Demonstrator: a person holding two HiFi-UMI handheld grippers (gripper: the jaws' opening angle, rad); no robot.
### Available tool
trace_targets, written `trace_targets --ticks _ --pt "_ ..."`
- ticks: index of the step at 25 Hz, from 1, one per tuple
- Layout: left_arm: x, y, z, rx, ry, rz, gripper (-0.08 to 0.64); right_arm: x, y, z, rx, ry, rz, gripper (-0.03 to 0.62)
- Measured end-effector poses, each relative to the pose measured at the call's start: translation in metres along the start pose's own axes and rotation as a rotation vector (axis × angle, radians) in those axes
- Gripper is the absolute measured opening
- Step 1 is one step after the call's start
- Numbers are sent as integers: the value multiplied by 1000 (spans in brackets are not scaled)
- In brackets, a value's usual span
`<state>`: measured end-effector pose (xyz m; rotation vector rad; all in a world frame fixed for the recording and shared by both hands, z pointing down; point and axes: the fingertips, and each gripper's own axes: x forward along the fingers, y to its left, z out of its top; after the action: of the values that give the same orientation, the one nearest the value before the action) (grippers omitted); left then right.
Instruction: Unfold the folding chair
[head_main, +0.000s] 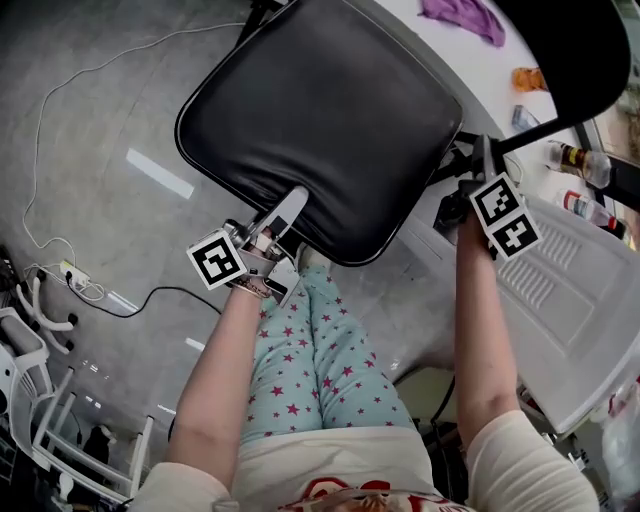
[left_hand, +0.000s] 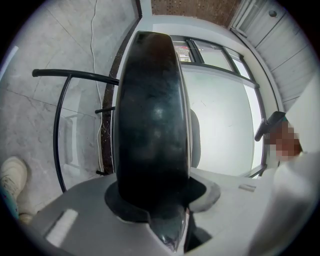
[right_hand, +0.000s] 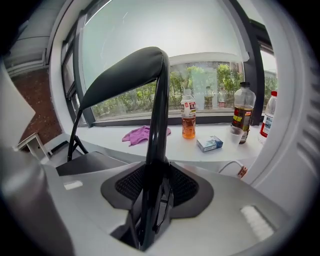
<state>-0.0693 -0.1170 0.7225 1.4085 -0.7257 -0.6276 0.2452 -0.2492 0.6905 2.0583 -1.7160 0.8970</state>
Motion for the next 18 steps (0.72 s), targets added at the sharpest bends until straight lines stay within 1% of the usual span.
trace_targets --ticks 3,9,13,18 --pt "-10 5 0 11 -3 -26 175 -7 5 -8 -9 -12 10 167" --pt "-31 22 -3 -7 -7 -75 175 -24 13 -27 -31 -20 -12 166" --pt "-41 32 -6 47 3 -106 176 -34 14 -39 -37 -40 -21 164" --pt "-61 48 -6 61 4 -127 180 -49 24 -56 -70 -46 -26 167"
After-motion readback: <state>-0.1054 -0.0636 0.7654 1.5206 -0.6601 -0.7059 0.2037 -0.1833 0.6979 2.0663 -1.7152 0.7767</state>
